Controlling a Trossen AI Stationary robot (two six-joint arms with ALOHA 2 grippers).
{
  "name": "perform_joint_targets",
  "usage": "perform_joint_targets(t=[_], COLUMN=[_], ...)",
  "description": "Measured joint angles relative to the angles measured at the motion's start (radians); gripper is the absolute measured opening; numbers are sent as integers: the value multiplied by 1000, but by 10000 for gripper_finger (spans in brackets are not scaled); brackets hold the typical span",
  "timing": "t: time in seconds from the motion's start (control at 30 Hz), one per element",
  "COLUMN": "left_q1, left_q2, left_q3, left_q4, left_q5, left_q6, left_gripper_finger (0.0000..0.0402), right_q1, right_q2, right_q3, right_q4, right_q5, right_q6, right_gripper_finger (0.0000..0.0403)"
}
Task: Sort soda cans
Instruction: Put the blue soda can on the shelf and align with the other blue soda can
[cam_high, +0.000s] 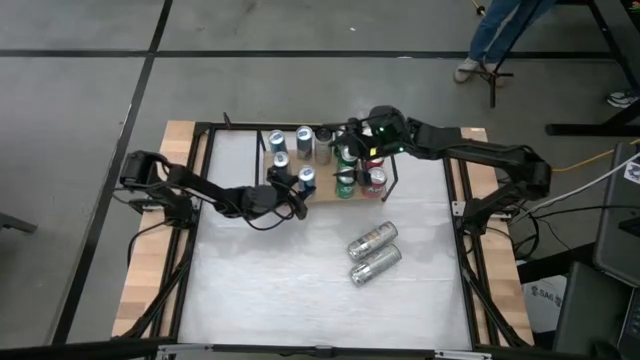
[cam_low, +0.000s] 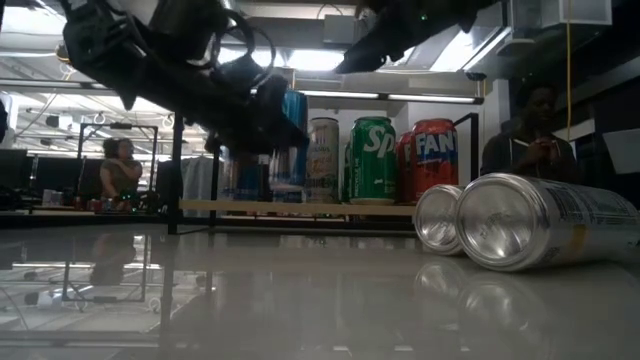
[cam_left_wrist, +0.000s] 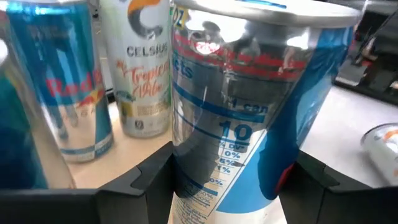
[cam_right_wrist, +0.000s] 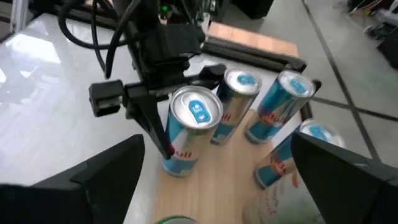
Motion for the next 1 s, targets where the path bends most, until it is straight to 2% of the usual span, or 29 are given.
perform_joint_targets(t=[0.2,0.57,1.0], left_q1=[0,0,0], left_q2=[46,50,50], left_q3=[0,2,2], left_q4=[-1,-18,-21], left_q5=[-14,-14,-12], left_q6=[-3,3,3], left_gripper_finger=[212,253,257], right_q1=[0,0,0], right_q2=[34,55,55], right_q3=[0,0,0], right_q4=[2,-5,-8], right_q5=[0,-1,-1], right_q6=[0,0,0], right_gripper_finger=[392,392,392])
